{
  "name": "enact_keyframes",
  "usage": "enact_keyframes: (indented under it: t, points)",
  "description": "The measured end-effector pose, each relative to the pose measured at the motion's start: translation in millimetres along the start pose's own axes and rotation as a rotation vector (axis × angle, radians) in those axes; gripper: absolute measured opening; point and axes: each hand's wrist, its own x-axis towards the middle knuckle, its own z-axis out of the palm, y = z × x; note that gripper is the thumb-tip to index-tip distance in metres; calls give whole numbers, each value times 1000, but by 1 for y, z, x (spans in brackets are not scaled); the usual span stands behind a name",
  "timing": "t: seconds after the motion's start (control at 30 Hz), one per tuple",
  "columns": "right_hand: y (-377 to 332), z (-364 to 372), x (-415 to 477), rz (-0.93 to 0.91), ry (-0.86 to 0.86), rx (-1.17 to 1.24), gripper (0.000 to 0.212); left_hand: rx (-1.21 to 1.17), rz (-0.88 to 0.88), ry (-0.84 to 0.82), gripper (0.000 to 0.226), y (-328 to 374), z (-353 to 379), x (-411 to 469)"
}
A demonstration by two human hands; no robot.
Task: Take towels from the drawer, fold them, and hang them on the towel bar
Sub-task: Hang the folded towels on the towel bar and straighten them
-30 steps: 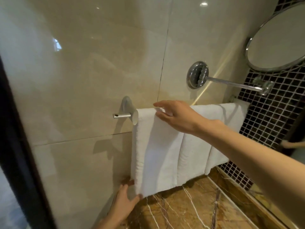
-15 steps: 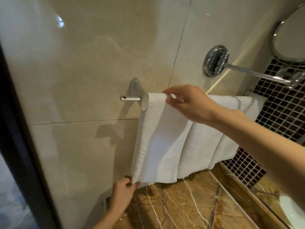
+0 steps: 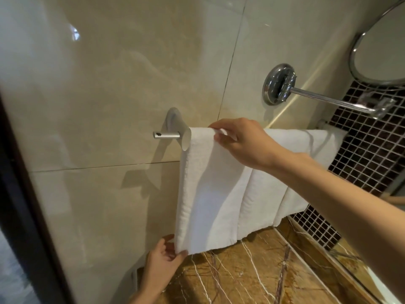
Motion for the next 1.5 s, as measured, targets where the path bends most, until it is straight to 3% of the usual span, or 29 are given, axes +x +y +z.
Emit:
enact_keyframes:
  t: [0.17, 0.37, 0.73, 1.37, 1.5]
  points:
    - [0, 1, 0, -1, 5, 0, 31, 20, -15, -9, 15, 9, 8, -2]
    - [3, 4, -1, -2, 36, -7, 31, 64, -11, 27, 24, 16, 10, -2]
    - [-2, 6, -5, 14, 66, -5, 31, 186, -30, -63, 10, 25, -1, 0]
    - [-6, 9, -12, 24, 25, -13, 25, 296, 63, -87, 14, 40, -12, -7]
    - [-16, 11, -27, 98, -87, -37, 52, 344, 80, -49, 18, 65, -25, -11]
